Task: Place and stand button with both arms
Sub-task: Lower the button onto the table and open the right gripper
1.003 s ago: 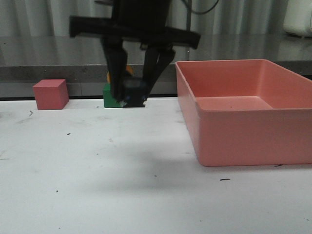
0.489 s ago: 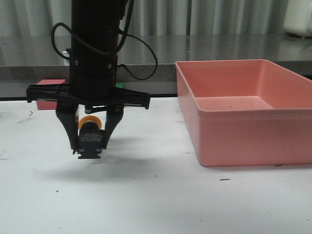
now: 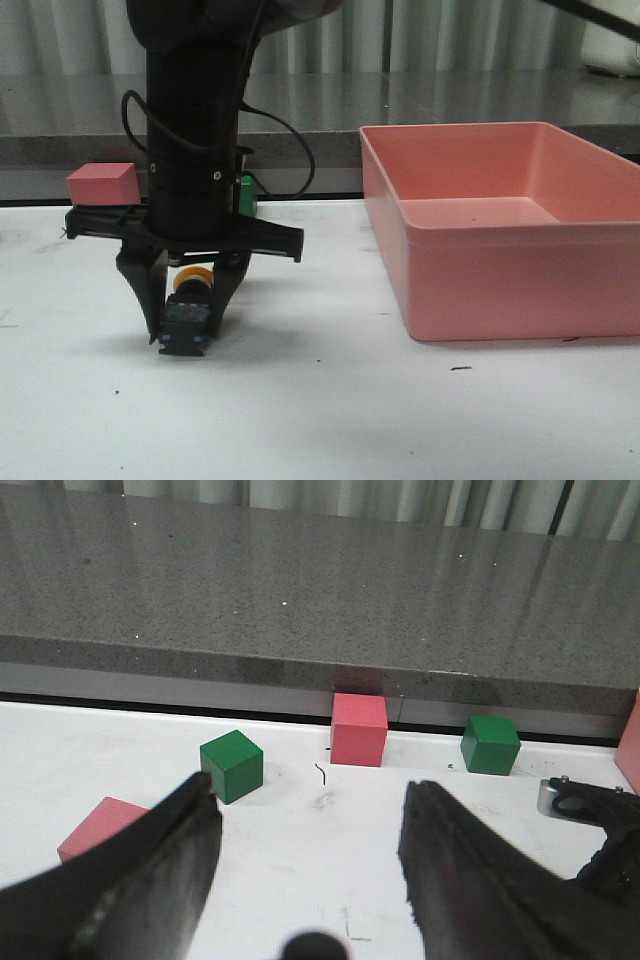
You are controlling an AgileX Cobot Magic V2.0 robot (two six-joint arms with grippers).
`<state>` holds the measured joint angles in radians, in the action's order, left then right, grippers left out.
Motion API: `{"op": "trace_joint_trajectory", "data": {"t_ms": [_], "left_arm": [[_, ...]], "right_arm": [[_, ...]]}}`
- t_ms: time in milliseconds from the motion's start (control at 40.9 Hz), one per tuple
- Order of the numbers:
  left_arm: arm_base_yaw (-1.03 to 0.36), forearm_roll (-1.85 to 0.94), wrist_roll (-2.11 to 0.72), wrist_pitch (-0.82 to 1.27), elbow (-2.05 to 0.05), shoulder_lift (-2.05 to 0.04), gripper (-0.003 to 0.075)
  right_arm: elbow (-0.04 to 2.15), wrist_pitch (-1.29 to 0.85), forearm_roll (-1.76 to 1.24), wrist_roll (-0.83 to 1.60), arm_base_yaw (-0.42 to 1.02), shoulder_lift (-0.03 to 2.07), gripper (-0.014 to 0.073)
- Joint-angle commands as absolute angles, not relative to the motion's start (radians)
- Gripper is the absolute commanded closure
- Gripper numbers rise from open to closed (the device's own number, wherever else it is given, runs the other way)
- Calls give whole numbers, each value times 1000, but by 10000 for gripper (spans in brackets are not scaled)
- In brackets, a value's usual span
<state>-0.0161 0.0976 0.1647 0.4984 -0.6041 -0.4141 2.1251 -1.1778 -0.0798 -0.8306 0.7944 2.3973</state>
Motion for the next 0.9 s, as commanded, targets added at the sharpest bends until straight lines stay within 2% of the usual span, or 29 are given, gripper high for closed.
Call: {"op": "trace_joint_trajectory", "data": {"t_ms": [0, 73, 245, 293, 367, 562, 880], "left_arm": [[-22, 93, 169, 420, -631, -430, 335], [-22, 93, 169, 420, -631, -430, 335], [-22, 93, 169, 420, -631, -430, 335], [-22, 93, 169, 420, -631, -430, 335], [-22, 93, 169, 420, -631, -430, 335], [-22, 93, 169, 420, -631, -430, 335], [-22, 93, 169, 420, -631, -430, 335]], "right_arm": [[2156, -1161, -81, -837, 795, 2339, 294], [2156, -1169, -80, -836, 795, 2339, 249], [2156, -1174, -80, -836, 795, 2339, 69], [2159, -1173, -80, -835, 795, 2339, 45], [2174, -1184, -68, -797, 795, 2338, 41], [2226, -1295, 65, -502, 801, 2279, 41], [2176, -1256, 119, -172, 819, 1959, 41]]}}
